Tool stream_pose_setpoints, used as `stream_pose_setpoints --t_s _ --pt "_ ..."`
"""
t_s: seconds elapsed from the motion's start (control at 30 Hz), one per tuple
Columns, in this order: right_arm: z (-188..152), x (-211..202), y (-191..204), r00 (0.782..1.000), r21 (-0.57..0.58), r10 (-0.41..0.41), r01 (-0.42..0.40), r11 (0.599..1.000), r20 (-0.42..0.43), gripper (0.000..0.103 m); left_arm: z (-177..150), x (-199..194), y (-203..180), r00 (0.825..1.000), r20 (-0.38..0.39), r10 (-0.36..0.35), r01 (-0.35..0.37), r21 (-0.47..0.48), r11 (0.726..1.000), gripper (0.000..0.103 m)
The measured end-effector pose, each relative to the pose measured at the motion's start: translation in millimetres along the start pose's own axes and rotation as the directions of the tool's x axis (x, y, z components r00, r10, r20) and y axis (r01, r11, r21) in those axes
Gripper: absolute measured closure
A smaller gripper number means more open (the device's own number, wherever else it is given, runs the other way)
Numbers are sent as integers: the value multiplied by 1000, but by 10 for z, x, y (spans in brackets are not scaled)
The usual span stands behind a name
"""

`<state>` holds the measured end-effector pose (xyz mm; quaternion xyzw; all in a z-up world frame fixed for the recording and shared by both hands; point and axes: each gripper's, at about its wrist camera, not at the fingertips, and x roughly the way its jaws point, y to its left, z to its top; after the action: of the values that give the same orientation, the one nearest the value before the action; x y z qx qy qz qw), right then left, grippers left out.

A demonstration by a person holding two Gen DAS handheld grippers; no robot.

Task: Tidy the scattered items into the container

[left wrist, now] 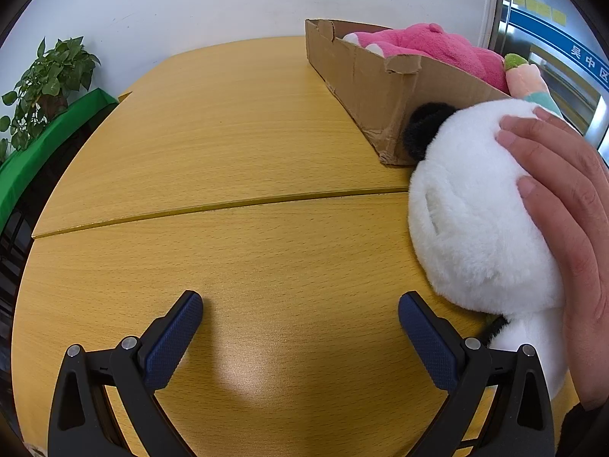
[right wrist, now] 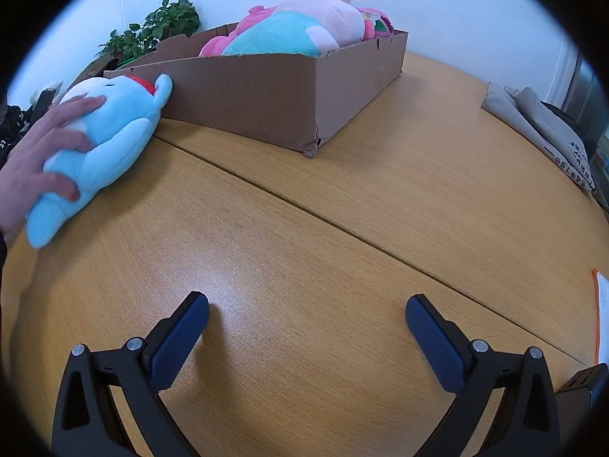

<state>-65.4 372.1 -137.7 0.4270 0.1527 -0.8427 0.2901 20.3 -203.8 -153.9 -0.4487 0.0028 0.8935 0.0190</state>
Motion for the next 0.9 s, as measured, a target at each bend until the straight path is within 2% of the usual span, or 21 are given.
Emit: stream_pose_setpoints --t_s 0.9 --pt "23 8 17 1000 1 0 0 1000 0 0 11 10 -9 1000 0 0 0 0 1000 0"
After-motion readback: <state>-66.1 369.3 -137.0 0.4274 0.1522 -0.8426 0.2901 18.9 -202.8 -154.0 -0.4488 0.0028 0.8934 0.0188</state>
